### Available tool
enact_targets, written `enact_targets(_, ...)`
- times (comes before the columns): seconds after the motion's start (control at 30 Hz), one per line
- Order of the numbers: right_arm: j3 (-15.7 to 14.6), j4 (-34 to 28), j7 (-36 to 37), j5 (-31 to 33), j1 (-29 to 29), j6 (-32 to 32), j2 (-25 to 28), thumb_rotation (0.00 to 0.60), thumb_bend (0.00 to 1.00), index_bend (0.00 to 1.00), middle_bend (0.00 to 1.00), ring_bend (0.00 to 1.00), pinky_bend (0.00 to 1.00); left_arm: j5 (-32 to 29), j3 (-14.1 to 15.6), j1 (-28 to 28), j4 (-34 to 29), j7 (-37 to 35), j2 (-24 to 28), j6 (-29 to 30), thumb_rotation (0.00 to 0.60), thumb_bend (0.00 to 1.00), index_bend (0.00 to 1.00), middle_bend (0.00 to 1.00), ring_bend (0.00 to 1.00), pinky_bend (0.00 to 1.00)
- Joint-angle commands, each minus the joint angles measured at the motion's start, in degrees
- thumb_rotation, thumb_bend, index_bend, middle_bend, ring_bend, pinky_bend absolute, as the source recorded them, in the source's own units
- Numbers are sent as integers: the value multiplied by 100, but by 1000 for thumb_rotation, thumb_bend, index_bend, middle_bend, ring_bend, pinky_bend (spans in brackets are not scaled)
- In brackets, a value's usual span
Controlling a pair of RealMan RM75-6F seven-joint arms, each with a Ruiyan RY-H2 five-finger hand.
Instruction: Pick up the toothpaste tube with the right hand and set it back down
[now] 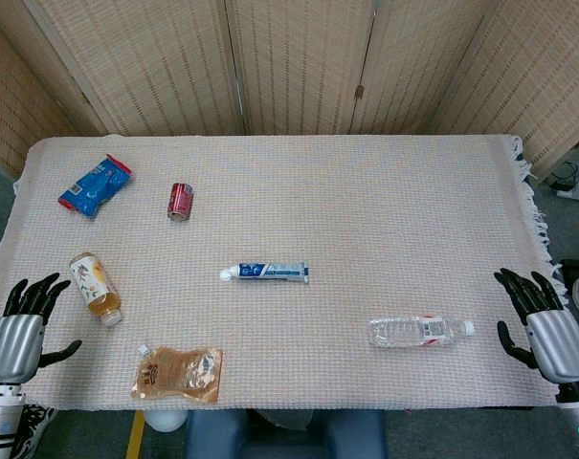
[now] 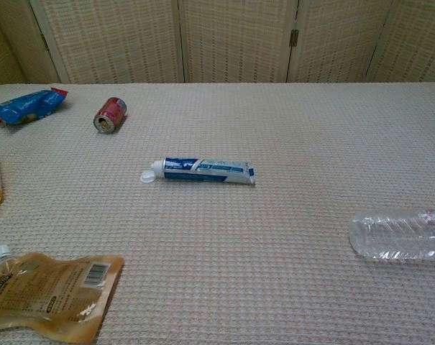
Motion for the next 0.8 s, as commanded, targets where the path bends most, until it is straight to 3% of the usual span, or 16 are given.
enact_targets(0.03,7,17,7,-12,13,2,-15,600,595,83,115,132,0,-16,-12,3,2,8,-9,13,600,153,188,132,142,0)
enact_targets(0.5,27,-138,-254,-43,301,-413,-9,600,596,83,116,135,2,10,-4,25,6,16,-33,65,600,154,188,132,142,0)
enact_targets(0.7,274,-595,-787,193,877,-1206,-129,600,596,83,116,142,21,33,8,30,10,20,-35,74,600,154,188,132,142,0)
enact_targets(0.8,455,-833,-1010,419,1268,-1723,-302,600,544,83,116,150,35,54,17,30,5,28,-42,77,600,154,188,132,142,0)
